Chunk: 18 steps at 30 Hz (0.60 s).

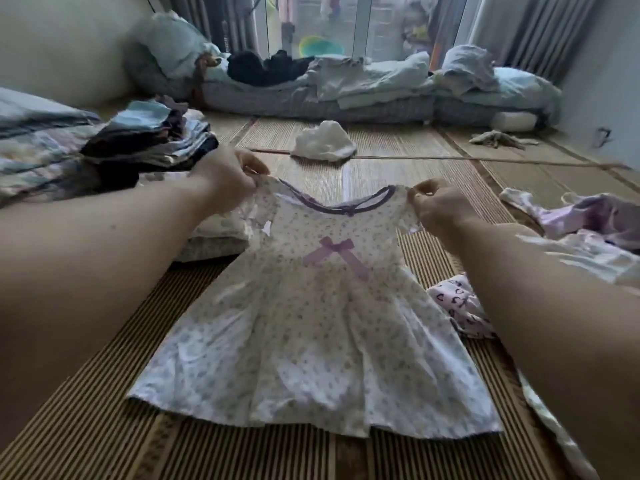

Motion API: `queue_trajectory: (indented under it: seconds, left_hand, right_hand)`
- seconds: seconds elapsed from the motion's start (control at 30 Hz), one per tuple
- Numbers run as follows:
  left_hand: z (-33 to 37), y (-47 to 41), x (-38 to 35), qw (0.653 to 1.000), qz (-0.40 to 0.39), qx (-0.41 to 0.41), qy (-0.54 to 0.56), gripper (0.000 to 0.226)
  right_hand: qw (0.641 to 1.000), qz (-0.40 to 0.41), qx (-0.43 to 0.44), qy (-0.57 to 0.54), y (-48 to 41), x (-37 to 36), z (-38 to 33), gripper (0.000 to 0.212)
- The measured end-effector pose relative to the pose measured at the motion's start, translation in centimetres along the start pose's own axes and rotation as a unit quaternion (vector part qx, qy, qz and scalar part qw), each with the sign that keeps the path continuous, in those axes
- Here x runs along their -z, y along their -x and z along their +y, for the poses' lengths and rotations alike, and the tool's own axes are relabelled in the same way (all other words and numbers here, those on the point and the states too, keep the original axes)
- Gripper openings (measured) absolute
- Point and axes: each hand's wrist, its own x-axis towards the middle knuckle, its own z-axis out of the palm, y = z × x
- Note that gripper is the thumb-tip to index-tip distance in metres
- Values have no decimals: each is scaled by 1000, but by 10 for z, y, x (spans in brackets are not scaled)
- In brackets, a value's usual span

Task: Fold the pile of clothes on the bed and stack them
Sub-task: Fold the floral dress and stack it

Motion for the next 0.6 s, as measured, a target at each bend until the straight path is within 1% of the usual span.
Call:
queue_trajectory:
  seconds: [0.07, 0.13, 0.17, 0.2, 0.23, 0.27, 0.3, 0.33, 0.37, 0.4, 0.43, 0.47, 0.5, 0.53, 0.57, 0.6]
  left_hand:
    - [-18, 19, -13, 999, 6, -14, -35, 27]
    - [-36, 47, -18, 999, -12, -27, -37, 25]
    - [-40, 64, -17, 997, -29, -46, -46, 22]
    - [-46, 83, -14, 994, -56, -84, -52, 20]
    - [-48, 104, -12, 984, -83, -126, -91, 27]
    - [-48, 123, -11, 978, -133, -106, -125, 43]
    - [-51, 144, -9, 951, -152, -132, -233, 57]
    - [-53, 161, -8, 899, -122, -201, -368, 53]
    - [-53, 175, -7, 892, -118, -176, -399, 46]
    - [-54, 190, -14, 922, -202, -68, -322, 40]
    - [-53, 207, -19, 944, -264, -23, -198, 32]
    - [-55, 212, -20, 919, -314, -40, -234, 27]
    - [-56, 214, -18, 917, -320, -89, -221, 22]
    - [-57, 213, -14, 925, -298, -124, -202, 20]
    - [-57, 211, -12, 935, -276, -134, -179, 23]
    - [-56, 205, -11, 938, -256, -154, -176, 31]
  right_hand:
    - [1000, -8, 20, 14, 15, 0, 15, 12]
    - [996, -14, 60, 61, 43, 8, 26, 4]
    - [992, -19, 78, 99, 58, 13, 32, 3]
    - [987, -26, 91, 132, 77, 18, 37, 8]
    - [983, -37, 94, 150, 97, 23, 43, 14]
    - [982, -50, 89, 157, 117, 27, 48, 19]
    - [981, -60, 84, 163, 137, 30, 52, 24]
    - [979, -71, 81, 176, 155, 31, 58, 28]
    - [975, -84, 75, 193, 173, 30, 63, 29]
    - [969, -106, 63, 213, 188, 28, 66, 30]
    - [962, -137, 39, 233, 200, 26, 69, 28]
    - [953, -173, 9, 250, 211, 23, 70, 25]
    - [948, -195, -16, 252, 217, 20, 70, 21]
    - [954, -187, -27, 233, 221, 17, 68, 18]
    - [968, -144, -22, 203, 222, 13, 65, 15]
    - [982, -75, -6, 175, 221, 5, 62, 14]
